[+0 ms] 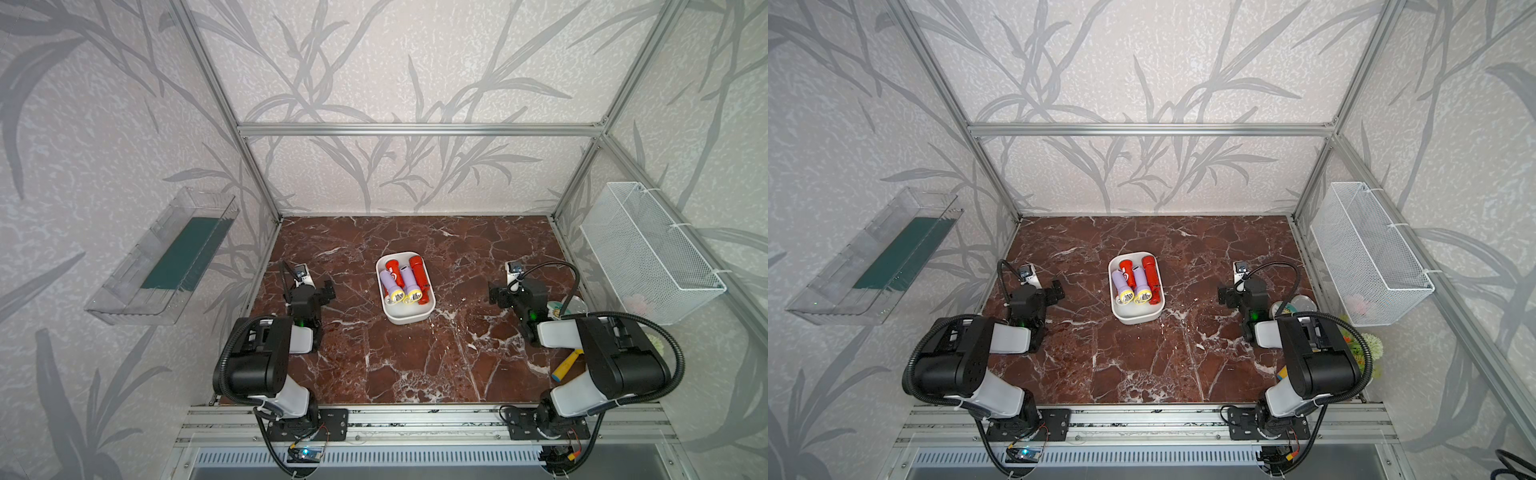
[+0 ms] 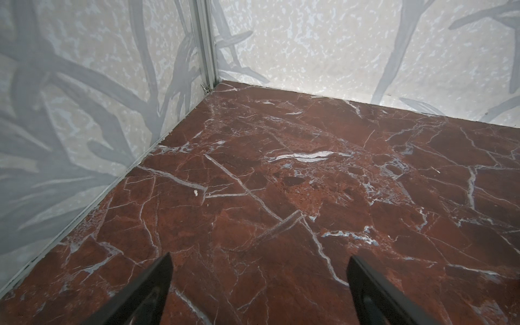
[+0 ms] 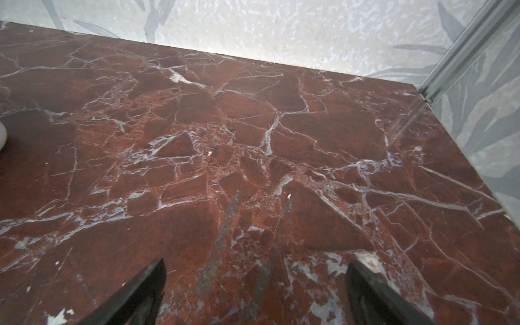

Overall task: Put the flashlights into the storage boxes
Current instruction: Reset both arms

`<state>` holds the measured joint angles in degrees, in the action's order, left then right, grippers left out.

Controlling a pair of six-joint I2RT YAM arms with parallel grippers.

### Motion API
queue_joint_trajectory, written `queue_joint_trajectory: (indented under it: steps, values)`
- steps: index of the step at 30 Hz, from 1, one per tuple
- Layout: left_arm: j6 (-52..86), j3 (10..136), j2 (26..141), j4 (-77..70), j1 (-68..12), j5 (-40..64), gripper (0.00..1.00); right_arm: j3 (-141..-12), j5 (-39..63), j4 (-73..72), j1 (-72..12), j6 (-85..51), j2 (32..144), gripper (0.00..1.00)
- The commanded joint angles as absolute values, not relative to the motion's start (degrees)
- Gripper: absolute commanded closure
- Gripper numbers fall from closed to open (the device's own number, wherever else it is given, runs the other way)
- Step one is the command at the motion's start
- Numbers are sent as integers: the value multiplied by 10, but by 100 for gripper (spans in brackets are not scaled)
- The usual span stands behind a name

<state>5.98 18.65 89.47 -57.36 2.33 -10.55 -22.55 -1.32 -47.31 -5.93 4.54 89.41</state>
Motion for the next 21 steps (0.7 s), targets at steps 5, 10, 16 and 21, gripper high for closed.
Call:
queue_joint_trajectory:
  steps: [5,10,16,21]
  values:
    - [54,195,896,-577,26,-105,1,-234,-5,-481,-59,50,884,1]
    - [54,197,896,-577,26,-105,1,-234,-4,-481,-58,50,884,1]
    - [53,196,896,-576,26,-105,1,-235,-4,-481,-58,49,884,1]
    - [53,197,896,-574,25,-106,2,-235,-4,-481,-58,50,884,1]
